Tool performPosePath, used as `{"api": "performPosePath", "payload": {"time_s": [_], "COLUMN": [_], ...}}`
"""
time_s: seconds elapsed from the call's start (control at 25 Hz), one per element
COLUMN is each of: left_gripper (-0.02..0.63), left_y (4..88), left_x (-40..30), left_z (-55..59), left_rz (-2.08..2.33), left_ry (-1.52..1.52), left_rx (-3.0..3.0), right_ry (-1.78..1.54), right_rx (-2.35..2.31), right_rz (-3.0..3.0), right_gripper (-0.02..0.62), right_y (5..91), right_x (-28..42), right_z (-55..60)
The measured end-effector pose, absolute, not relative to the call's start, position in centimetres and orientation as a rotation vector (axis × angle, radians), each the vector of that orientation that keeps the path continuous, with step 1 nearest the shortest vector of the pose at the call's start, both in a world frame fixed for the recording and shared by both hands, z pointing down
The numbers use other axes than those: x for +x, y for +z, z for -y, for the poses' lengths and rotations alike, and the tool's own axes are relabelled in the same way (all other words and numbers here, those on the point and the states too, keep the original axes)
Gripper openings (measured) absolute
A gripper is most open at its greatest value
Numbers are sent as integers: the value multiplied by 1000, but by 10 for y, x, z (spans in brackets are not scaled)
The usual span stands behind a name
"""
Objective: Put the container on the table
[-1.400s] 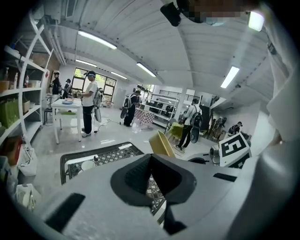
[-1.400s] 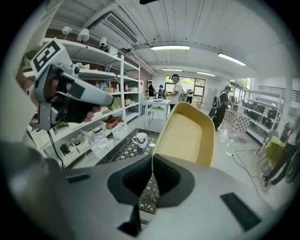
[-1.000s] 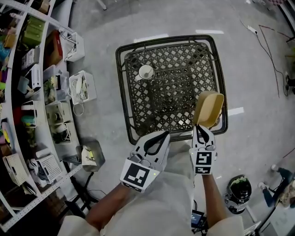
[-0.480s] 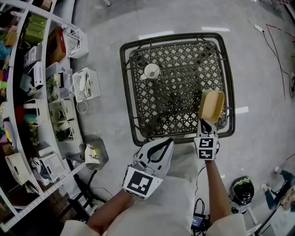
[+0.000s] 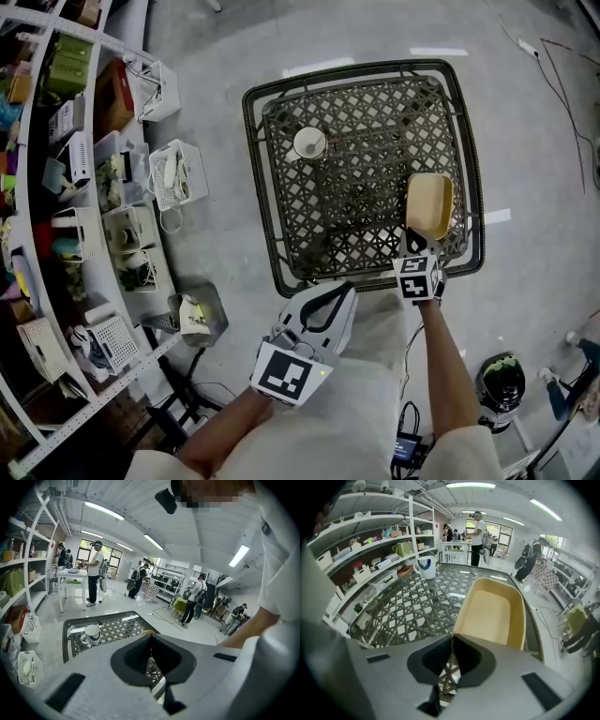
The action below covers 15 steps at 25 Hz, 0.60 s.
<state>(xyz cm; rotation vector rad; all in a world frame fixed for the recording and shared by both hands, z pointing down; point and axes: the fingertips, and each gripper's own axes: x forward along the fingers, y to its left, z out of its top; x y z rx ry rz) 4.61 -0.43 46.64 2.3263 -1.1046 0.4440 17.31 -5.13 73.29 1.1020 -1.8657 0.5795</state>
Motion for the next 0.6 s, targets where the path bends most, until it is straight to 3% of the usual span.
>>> {"api": "performPosePath", "payload": {"time_s": [0.6], "left_gripper": [23], "left_y": [452], "left_x": [46], "left_z": [6], "left_rz": [1095], "left_ry": [422], "left_rx": [2384], "right_ry": [555], "right_rx": [1188], "right_rz": [1882], "right_gripper": [55], "right_y": [701], "right_x": [179], "right_z": [58]}}
